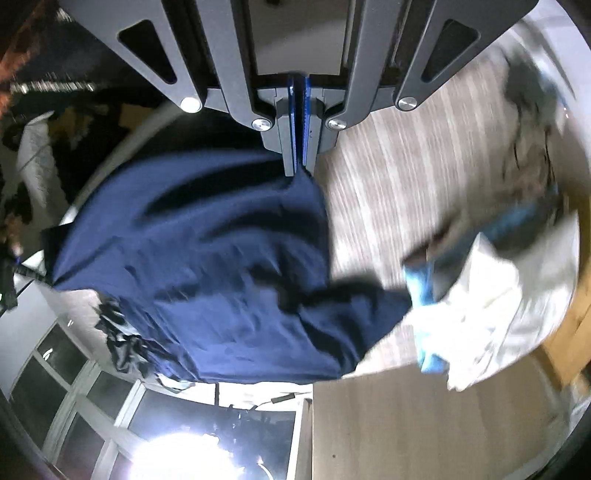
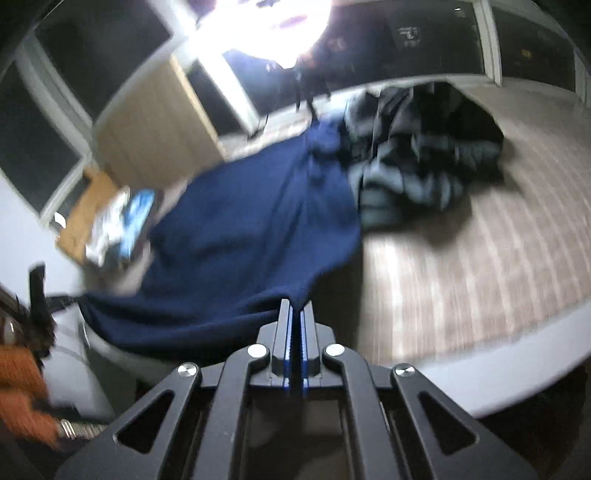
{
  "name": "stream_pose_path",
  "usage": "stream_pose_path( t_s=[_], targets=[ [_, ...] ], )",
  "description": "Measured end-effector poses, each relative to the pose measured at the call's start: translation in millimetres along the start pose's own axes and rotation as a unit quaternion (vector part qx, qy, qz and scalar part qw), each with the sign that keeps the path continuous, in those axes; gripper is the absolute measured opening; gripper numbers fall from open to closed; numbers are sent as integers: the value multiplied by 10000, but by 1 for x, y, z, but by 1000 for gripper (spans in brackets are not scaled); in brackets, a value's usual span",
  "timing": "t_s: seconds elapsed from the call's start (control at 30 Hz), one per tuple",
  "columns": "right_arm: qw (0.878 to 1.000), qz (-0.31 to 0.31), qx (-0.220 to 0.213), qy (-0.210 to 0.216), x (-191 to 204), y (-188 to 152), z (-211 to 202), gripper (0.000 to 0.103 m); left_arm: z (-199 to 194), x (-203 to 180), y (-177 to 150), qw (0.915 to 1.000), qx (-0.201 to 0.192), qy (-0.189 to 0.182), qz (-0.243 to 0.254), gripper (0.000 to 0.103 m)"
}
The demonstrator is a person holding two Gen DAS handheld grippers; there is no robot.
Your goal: Fold clothes
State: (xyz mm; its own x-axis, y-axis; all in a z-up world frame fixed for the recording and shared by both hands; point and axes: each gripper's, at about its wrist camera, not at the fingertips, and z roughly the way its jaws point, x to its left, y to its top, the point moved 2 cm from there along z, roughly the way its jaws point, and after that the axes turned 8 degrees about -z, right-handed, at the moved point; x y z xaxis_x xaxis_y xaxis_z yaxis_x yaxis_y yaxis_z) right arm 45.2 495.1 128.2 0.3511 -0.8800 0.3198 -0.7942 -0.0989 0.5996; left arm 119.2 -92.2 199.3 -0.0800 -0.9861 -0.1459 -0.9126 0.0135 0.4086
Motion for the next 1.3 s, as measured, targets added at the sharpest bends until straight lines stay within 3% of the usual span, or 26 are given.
stream_pose_path(
  t_s=[0.07, 0.17, 0.3, 0.33, 0.4, 0.43, 0.6, 0.77, 0.83, 0.9, 1.13, 1.23, 1.27, 1.3],
  targets=[
    [9997, 55, 132, -177, -13, 28, 33, 4, 34, 5, 31, 9999, 54, 121, -12, 2],
    [9964, 151, 686, -481, -41, 54, 97, 4, 87, 13, 58, 9991, 340, 174, -195, 6],
    [9892, 791, 1202, -294, -75, 55, 140, 7, 130, 29, 72, 9955, 678, 156, -639, 11],
    [9891, 877, 1169, -199, -77, 52, 137, 12, 127, 33, 71, 9952, 648, 110, -725, 14],
    [9895, 944, 1090, 38, -78, 44, 127, 24, 117, 38, 64, 9953, 555, 80, -784, 33],
    [9900, 898, 1086, 47, -77, 39, 121, 26, 110, 40, 59, 9957, 501, 87, -773, 36],
    [9907, 470, 1276, -11, -63, 9, 110, 26, 82, 50, 21, 9949, 457, 123, -894, 38],
    [9893, 265, 1432, -83, -56, 0, 133, 26, 76, 49, -2, 9936, 566, 78, -972, 38],
    [9897, 173, 1422, -15, -47, 1, 135, 22, 77, 49, -4, 9937, 588, 97, -953, 38],
    [9884, 10, 1512, -116, -40, 2, 136, 3, 81, 47, -6, 9941, 578, 64, -911, 39],
    [9875, -243, 1538, -252, -27, 12, 133, 3, 107, 33, -3, 9951, 663, -427, -601, 44],
    [9867, -274, 1570, -322, -26, 16, 136, 3, 125, 24, -4, 9933, 874, -568, -490, 37],
    [9862, -267, 1597, -355, -26, 16, 138, 3, 130, 21, -5, 9929, 956, -555, -446, 11],
    [9859, -236, 1614, -380, -27, 16, 138, 3, 129, 18, -7, 9931, 1008, -460, -385, 6]
  ],
)
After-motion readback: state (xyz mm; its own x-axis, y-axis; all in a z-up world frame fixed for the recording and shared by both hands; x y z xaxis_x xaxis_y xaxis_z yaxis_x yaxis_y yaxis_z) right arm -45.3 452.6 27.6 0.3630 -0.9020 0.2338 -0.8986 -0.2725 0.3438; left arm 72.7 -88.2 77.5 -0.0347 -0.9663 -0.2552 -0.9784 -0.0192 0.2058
